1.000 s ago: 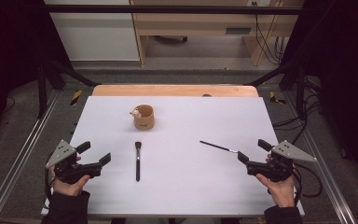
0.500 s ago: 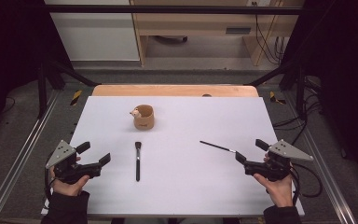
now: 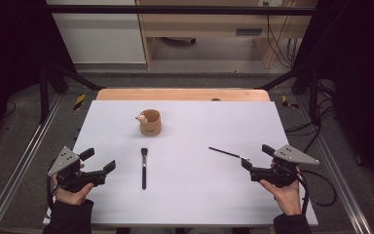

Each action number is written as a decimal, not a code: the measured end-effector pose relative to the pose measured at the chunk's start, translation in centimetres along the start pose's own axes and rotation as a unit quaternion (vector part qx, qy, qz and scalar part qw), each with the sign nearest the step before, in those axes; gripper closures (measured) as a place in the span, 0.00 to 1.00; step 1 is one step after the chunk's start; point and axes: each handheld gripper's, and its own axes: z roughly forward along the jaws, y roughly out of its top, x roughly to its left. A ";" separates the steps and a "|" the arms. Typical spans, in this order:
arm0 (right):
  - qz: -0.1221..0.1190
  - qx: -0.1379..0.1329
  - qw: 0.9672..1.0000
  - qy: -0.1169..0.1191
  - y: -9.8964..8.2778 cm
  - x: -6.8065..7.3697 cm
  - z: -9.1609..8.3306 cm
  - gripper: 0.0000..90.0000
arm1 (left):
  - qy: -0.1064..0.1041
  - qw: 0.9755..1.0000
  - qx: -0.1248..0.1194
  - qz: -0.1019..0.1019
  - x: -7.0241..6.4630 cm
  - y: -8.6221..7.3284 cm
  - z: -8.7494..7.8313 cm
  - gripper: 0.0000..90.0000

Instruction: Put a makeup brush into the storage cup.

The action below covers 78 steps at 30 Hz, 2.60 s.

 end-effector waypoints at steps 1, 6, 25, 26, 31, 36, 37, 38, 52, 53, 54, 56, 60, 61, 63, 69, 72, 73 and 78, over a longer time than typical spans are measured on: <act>-0.001 0.003 1.000 0.000 0.1 0.1 0.2 0.10 | 0.000 1.000 0.000 0.000 0.0 0.0 0.0 0.07; -0.005 0.016 1.000 0.001 0.3 0.3 1.3 0.11 | 0.000 1.000 0.002 0.001 0.0 0.0 0.1 0.07; -0.020 0.069 0.997 -0.002 1.0 1.3 6.1 0.13 | -0.003 1.000 0.009 0.009 -0.6 -0.2 0.5 0.07; -0.022 0.070 0.997 -0.002 1.0 1.3 6.3 0.13 | -0.003 1.000 0.009 0.009 -0.6 -0.2 0.5 0.07; -0.019 0.085 0.996 -0.005 0.8 1.2 7.3 0.14 | -0.003 1.000 0.011 0.011 -0.6 -0.2 0.6 0.07; -0.018 0.096 0.995 -0.007 0.6 1.0 8.0 0.15 | -0.003 1.000 0.012 0.012 -0.7 -0.3 0.7 0.07; -0.018 0.097 0.995 -0.007 0.6 1.0 8.2 0.15 | -0.003 1.000 0.013 0.012 -0.7 -0.3 0.7 0.07; -0.018 0.099 0.995 -0.007 0.6 1.0 8.3 0.15 | -0.003 1.000 0.012 0.012 -0.7 -0.3 0.7 0.07; -0.018 0.124 0.992 -0.011 0.2 0.9 10.6 0.17 | -0.003 1.000 0.013 0.016 -0.8 -0.2 0.7 0.07; -0.015 0.129 0.991 -0.014 0.2 0.9 10.8 0.17 | -0.003 1.000 0.013 0.016 -0.8 -0.2 0.7 0.07; -0.015 0.132 0.991 -0.016 0.1 0.8 11.0 0.17 | -0.003 1.000 0.013 0.017 -0.8 -0.2 0.7 0.07; -0.018 0.138 0.990 -0.018 -0.1 0.7 11.3 0.17 | -0.003 1.000 0.014 0.017 -0.8 -0.2 0.7 0.07; -0.017 0.150 0.988 -0.023 -0.4 0.6 11.9 0.18 | -0.004 1.000 0.014 0.017 -0.8 -0.3 0.8 0.07; -0.018 0.152 0.988 -0.022 -0.5 0.5 12.0 0.19 | -0.004 1.000 0.014 0.017 -0.9 -0.3 0.8 0.07; -0.021 0.159 0.987 -0.023 -0.7 0.5 12.3 0.20 | -0.004 1.000 0.014 0.017 -0.9 -0.3 0.8 0.07; -0.027 0.175 0.984 -0.027 -1.2 0.3 13.0 0.23 | -0.005 1.000 0.015 0.018 -0.9 -0.3 0.8 0.07; -0.029 0.179 0.983 -0.026 -1.4 0.3 13.3 0.24 | -0.005 1.000 0.016 0.018 -0.9 -0.3 0.8 0.07; -0.029 0.182 0.982 -0.026 -1.4 0.3 13.3 0.24 | -0.005 1.000 0.016 0.018 -0.9 -0.3 0.8 0.07; -0.032 0.191 0.981 -0.029 -1.7 0.3 13.7 0.28 | -0.005 1.000 0.016 0.019 -0.9 -0.3 0.9 0.07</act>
